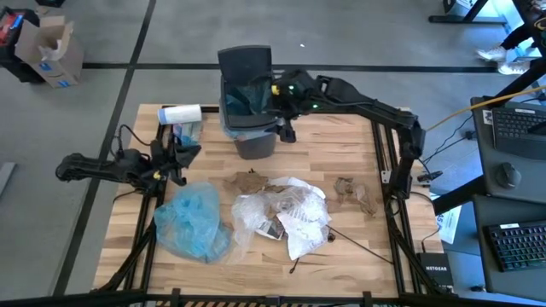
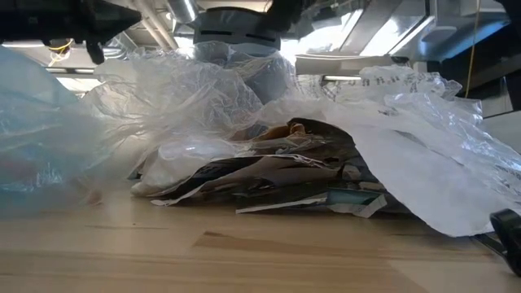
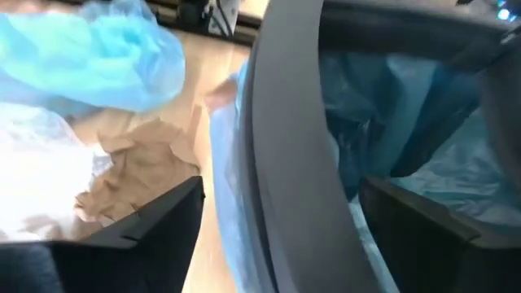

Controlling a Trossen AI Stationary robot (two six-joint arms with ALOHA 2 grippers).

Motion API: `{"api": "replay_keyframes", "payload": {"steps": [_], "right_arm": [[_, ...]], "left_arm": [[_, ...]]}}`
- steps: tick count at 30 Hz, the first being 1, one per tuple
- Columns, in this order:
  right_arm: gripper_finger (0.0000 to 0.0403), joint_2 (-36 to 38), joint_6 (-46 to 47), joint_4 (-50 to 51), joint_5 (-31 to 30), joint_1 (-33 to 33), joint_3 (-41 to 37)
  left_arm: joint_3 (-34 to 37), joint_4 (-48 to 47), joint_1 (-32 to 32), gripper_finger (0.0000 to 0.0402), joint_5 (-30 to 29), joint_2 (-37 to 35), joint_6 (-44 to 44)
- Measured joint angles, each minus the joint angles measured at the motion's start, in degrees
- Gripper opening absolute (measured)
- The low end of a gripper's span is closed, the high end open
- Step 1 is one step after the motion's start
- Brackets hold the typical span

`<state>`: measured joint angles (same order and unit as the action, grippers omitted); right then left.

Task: Pick and place trash into bin
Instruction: Remove the trash cover from the trash bin

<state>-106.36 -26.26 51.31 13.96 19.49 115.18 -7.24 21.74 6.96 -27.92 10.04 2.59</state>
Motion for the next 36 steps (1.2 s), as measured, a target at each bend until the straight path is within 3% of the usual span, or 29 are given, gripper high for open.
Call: {"api": "replay_keyframes", "payload": {"steps": [6,12,16,18,27,36], "right_arm": [[0.0256,-1.23,-2.52,-0.05,-2.09,0.02,0.01],[0.0136,-1.22,-4.19,0.18,-3.11,-0.03,0.12],[0.0133,-1.16,-4.3,0.04,-1.73,-0.08,0.12],[0.0103,-1.16,-4.95,-0.14,-0.71,-0.13,0.1],[0.0107,-1.25,-4.11,-0.64,-0.19,-0.81,0.1],[0.0107,-1.38,0.63,1.37,5.15,-0.66,2.76]], "left_arm": [[-9.87,-2.94,-0.06,0.0001,-3.47,15.41,-4.23],[-19.27,-11.94,-1.41,0.0001,-7.42,29.34,-5.87],[-20.24,-11.65,-2.52,0.0003,-7.5,34.72,-4.1],[-20.3,-11.78,-3.48,0.0003,-7.5,36.72,-2.84],[-20.27,-8.73,-9.22,0.0003,-7.57,43.02,1.52],[-20.25,-8.94,-12.05,0.0003,-7.31,45.48,2.26]]}}
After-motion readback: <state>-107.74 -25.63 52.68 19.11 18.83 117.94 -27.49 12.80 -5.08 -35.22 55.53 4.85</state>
